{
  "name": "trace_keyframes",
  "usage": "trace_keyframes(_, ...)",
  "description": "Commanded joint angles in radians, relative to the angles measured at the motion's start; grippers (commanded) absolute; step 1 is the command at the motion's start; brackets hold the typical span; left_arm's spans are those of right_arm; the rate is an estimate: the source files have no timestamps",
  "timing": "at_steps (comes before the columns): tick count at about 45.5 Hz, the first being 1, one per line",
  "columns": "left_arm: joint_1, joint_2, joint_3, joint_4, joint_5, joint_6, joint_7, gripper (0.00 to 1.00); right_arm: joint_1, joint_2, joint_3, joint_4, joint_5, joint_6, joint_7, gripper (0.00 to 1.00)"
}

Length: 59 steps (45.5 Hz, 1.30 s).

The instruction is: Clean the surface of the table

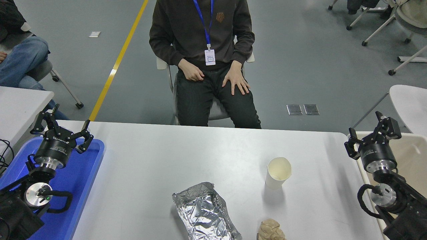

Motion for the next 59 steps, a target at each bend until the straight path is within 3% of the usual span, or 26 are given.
trace_keyframes(1,-0.001,-0.001,-0.001,0.0,0.0,-0.001,0.001,1.0,0.005,0.005,-0.012,0.003,0.0,-0.007,-0.045,0.99)
trace_keyframes(17,-0.001,-0.001,-0.001,0.0,0.001,-0.001,0.001,1.0,0.002,0.003,-0.02,0.037,0.02,-0.056,-0.11,0.99)
trace_keyframes(29,-0.001,-0.001,-0.001,0.0,0.001,-0.001,0.001,1.0,-0.122,-0.107,-0.023,0.359,0.0,-0.066,-0.106,0.99)
trace_keyframes(59,-0.001,-0.001,-0.001,0.0,0.0,-0.001,0.001,1.0,-0.195,-0.354,-0.144,0.73,-0.185,-0.118,-0.103,0.99)
